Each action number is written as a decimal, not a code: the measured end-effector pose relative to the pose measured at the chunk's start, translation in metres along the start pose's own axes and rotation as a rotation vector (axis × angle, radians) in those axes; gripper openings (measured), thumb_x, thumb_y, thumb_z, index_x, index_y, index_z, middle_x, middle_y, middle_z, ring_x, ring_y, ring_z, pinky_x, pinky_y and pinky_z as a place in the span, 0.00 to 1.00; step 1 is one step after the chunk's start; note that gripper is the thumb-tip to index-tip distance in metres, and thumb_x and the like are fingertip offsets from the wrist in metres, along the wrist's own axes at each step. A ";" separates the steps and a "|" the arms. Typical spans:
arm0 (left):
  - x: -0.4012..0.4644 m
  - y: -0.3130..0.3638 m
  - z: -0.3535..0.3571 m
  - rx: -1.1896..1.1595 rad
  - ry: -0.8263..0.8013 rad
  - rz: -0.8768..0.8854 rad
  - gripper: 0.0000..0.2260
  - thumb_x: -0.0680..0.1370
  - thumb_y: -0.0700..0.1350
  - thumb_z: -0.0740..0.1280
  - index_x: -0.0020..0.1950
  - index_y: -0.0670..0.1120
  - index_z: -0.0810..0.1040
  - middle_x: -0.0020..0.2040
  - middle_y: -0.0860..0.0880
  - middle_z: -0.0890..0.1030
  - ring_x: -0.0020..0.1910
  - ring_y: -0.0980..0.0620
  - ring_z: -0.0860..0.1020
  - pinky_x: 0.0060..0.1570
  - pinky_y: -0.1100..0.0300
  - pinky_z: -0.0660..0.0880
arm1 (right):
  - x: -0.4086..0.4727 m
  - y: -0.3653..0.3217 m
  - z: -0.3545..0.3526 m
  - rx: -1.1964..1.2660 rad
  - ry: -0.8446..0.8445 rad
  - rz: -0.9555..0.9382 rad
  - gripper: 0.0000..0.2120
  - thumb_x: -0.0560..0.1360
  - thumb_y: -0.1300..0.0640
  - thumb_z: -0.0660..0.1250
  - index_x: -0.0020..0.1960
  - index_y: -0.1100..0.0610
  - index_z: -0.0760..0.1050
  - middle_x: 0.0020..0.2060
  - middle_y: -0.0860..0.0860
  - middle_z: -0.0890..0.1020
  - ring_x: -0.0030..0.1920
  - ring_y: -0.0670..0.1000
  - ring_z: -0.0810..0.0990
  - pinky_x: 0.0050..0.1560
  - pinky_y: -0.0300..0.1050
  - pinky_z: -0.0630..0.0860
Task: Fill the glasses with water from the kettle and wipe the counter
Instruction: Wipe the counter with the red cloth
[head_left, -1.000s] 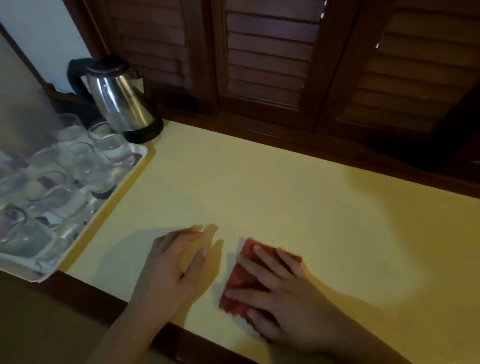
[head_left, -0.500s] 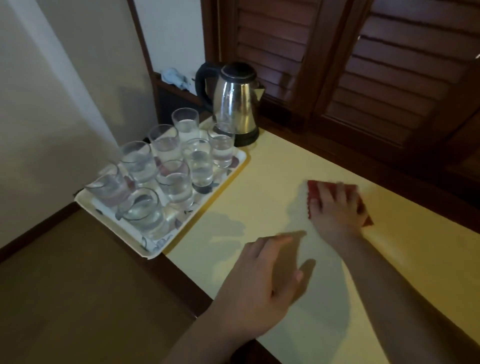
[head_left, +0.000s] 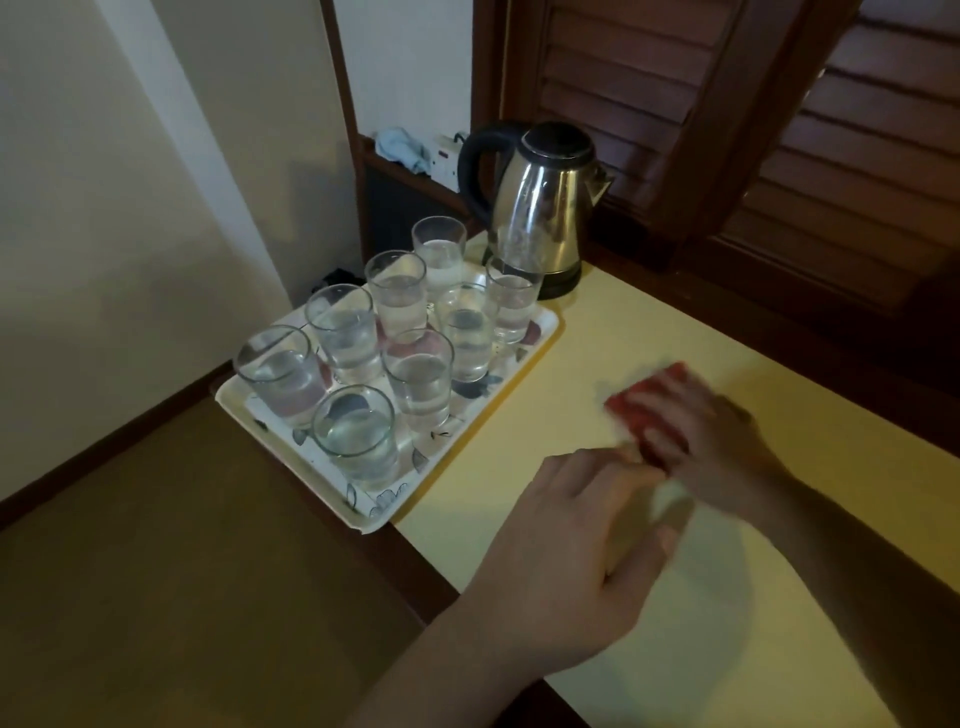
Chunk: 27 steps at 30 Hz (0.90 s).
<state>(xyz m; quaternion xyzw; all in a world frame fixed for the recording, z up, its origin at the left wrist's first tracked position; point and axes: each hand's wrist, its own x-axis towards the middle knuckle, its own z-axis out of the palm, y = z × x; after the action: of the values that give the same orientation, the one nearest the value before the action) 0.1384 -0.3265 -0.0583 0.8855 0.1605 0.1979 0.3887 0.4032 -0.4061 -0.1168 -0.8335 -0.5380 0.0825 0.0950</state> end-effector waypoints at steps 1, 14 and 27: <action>0.003 -0.001 0.001 -0.013 0.004 -0.004 0.19 0.84 0.58 0.65 0.74 0.55 0.75 0.72 0.58 0.74 0.72 0.57 0.69 0.71 0.63 0.65 | 0.009 -0.002 -0.006 0.036 0.032 0.258 0.21 0.86 0.45 0.59 0.79 0.36 0.64 0.84 0.48 0.61 0.86 0.57 0.54 0.80 0.69 0.60; 0.091 -0.021 0.022 -0.021 0.000 -0.112 0.18 0.84 0.59 0.65 0.73 0.60 0.75 0.69 0.65 0.75 0.69 0.62 0.70 0.66 0.66 0.69 | -0.126 -0.033 -0.002 0.065 -0.185 -0.224 0.23 0.85 0.34 0.56 0.78 0.24 0.59 0.85 0.32 0.51 0.87 0.47 0.45 0.84 0.56 0.47; 0.113 -0.013 0.147 0.472 -0.221 -0.011 0.23 0.86 0.55 0.50 0.81 0.59 0.68 0.86 0.47 0.59 0.86 0.44 0.53 0.82 0.34 0.47 | -0.183 0.099 -0.012 -0.027 0.168 0.924 0.27 0.86 0.33 0.46 0.84 0.32 0.51 0.88 0.52 0.52 0.87 0.64 0.47 0.80 0.77 0.55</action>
<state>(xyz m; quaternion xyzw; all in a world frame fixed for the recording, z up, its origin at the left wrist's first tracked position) 0.3044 -0.3604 -0.1336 0.9670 0.1633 0.0549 0.1877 0.4190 -0.6143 -0.1235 -0.9906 -0.1019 0.0416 0.0808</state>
